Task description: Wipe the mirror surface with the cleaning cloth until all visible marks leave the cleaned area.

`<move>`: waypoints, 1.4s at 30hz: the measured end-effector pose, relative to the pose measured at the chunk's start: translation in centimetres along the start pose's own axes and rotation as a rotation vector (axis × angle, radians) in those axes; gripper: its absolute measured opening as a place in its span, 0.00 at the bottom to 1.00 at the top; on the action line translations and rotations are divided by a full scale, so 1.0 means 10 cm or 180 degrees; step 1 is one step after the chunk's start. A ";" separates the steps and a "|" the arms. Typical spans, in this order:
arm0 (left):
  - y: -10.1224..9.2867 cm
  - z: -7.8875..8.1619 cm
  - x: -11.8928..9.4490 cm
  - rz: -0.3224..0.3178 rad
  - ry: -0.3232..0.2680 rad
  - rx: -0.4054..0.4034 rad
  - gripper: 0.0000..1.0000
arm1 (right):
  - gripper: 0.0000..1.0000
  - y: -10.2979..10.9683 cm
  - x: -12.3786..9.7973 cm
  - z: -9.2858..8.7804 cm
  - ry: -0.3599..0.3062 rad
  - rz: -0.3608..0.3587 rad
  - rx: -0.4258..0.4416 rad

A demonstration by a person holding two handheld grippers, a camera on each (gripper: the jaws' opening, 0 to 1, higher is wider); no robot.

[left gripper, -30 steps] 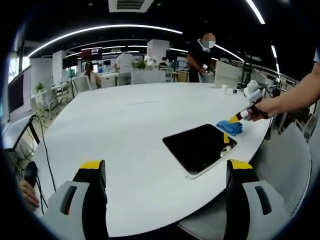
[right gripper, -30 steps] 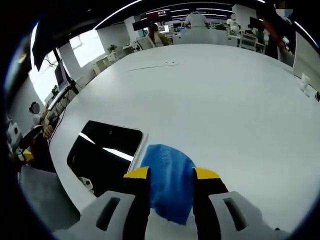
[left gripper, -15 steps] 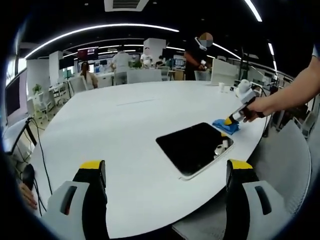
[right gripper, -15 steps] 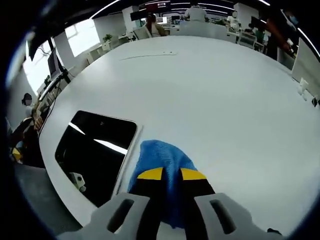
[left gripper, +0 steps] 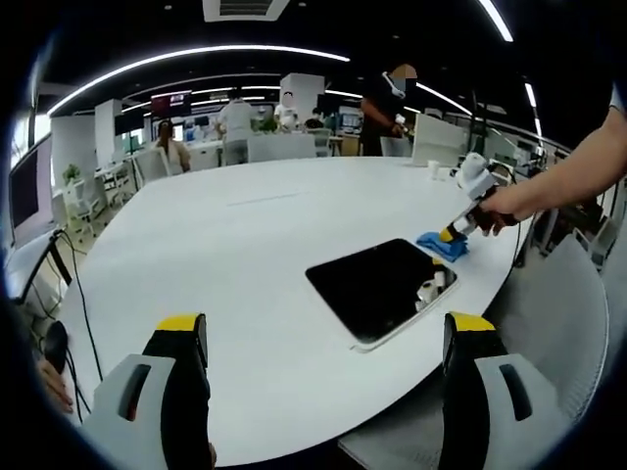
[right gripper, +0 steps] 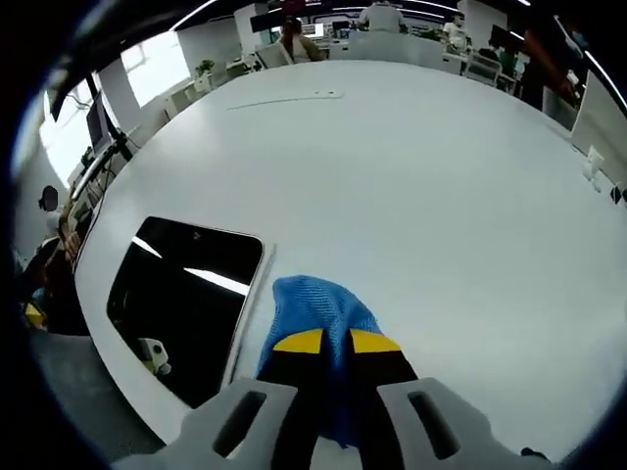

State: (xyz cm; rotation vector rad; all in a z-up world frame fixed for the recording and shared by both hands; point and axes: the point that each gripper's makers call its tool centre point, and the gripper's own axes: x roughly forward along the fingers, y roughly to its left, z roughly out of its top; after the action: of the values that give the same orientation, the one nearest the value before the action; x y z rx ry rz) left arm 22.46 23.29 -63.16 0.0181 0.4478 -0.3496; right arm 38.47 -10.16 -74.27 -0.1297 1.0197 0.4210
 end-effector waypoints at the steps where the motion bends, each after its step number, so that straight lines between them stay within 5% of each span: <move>1: 0.01 0.00 0.01 0.0000 0.0002 -0.0002 0.99 | 0.03 0.00 0.00 0.00 0.0007 0.0042 -0.0095; 3: 0.03 0.01 0.01 0.0008 0.0003 0.0004 0.99 | 0.02 -0.01 -0.01 0.00 0.0041 0.0033 0.0240; 9: 0.02 0.06 0.00 -0.0004 -0.0039 0.0036 0.99 | 0.00 -0.01 -0.08 0.26 -0.0045 0.0022 0.0224; 20: 0.02 0.05 0.02 -0.0072 -0.0029 0.0030 0.99 | 0.01 0.42 0.05 0.63 0.0006 0.0220 0.0429; 31: -0.03 0.05 0.00 -0.0171 -0.0009 -0.0070 0.99 | 0.01 0.65 0.24 0.55 0.0095 0.0277 0.0628; 42: -0.05 0.07 0.03 -0.0211 -0.0009 -0.0155 0.99 | 0.02 0.65 0.29 0.50 0.0166 0.0132 0.0504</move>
State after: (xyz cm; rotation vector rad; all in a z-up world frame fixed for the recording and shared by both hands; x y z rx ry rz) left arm 22.82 22.65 -62.65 -0.0448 0.4548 -0.4038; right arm 41.17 -1.92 -73.49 0.0224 1.1045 0.3745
